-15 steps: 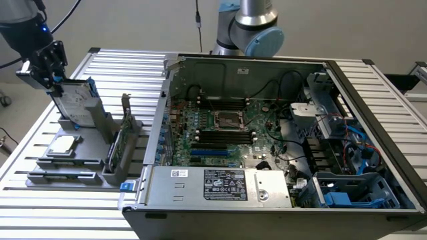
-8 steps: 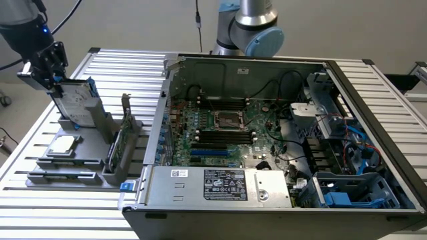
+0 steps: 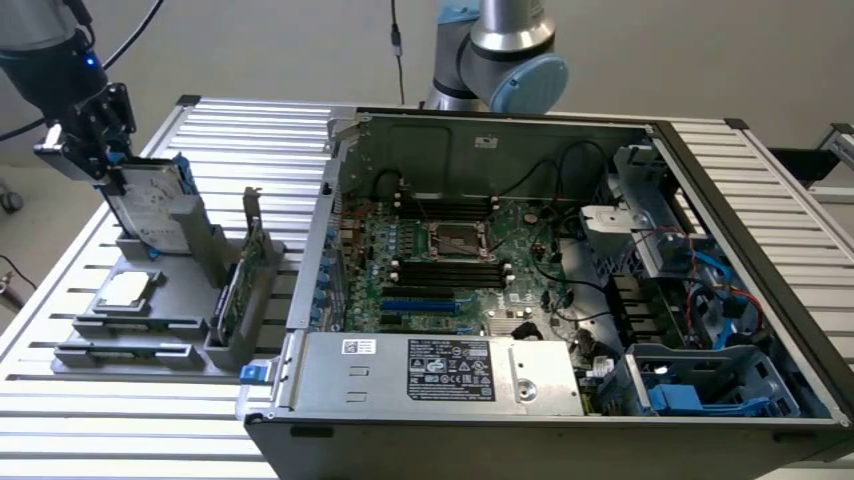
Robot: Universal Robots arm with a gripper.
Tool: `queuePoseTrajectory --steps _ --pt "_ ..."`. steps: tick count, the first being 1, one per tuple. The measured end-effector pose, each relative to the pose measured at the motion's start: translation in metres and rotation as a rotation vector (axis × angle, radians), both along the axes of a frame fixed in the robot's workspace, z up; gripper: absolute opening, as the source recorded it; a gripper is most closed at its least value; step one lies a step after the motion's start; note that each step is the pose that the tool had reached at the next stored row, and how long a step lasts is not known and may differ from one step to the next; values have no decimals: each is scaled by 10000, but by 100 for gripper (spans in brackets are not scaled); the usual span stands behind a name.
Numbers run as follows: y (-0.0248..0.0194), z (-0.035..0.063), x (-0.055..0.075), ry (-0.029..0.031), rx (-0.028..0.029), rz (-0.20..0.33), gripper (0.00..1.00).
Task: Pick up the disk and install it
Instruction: 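Pick up the disk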
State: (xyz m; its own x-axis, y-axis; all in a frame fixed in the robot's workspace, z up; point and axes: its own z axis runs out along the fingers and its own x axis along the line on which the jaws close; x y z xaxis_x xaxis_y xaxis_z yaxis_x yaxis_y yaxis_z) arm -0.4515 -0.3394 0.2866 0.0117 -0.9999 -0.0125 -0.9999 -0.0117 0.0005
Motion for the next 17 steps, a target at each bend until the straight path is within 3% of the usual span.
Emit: queuePoseTrajectory --steps 12,17 --pt "1 -4 -3 30 8 -319 48" --pt "22 -3 -3 31 4 -327 48"
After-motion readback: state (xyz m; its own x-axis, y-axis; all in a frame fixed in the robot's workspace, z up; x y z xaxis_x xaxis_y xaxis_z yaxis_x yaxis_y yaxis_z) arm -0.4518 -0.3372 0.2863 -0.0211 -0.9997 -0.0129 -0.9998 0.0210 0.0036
